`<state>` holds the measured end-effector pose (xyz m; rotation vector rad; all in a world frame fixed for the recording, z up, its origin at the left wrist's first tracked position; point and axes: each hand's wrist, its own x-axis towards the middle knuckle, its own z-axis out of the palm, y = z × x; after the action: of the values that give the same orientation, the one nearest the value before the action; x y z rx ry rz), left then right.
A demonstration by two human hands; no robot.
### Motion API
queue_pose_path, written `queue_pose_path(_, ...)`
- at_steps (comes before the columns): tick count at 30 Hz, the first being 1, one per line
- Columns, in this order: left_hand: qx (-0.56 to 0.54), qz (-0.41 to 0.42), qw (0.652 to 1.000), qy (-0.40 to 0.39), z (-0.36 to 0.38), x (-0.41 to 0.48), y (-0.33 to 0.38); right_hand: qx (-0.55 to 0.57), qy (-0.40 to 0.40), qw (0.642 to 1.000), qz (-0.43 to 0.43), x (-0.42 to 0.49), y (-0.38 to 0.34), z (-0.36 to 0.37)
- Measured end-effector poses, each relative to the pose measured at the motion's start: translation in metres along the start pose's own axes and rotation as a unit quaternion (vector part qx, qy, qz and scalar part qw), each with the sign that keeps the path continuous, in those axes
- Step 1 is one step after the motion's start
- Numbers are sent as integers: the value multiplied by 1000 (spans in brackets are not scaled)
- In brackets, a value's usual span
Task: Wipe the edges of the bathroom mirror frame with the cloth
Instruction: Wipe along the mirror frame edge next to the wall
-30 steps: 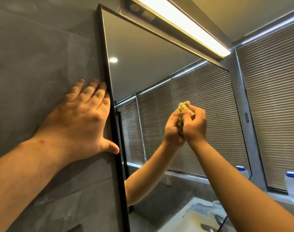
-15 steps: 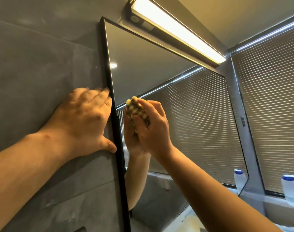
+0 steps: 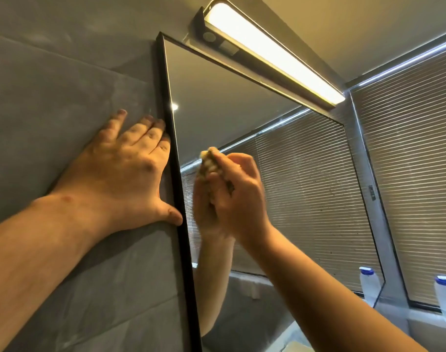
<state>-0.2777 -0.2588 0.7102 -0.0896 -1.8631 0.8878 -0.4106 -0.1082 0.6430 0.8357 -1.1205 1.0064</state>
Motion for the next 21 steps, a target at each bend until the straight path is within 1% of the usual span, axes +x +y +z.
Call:
queue_pose_path(3, -3, 1, 1000, 2, -1, -1, 0, -35, 26, 995, 86, 12, 48, -18)
queue_pose_path(6, -6, -1, 1000, 2, -2, -1, 1, -63, 41, 983, 166, 20, 90, -36)
queue_pose_path(8, -11, -3, 1000, 3, -3, -1, 0, -65, 48, 977, 198, 23, 102, -41)
queue_pose_path(9, -12, -3, 1000, 4, -3, 0, 0, -68, 51, 976, 199, 23, 102, -40)
queue_pose_path(12, -14, -1, 1000, 6, -2, 0, 0, -61, 48, 983, 167, 23, 83, -30)
queue_pose_path(18, -11, 1, 1000, 15, 0, -1, 0, -22, 11, 1000, 12, 16, 9, 1)
queue_pose_path(21, -15, 0, 1000, 10, -1, -1, 2, -21, -7, 999, -31, 11, -8, 6)
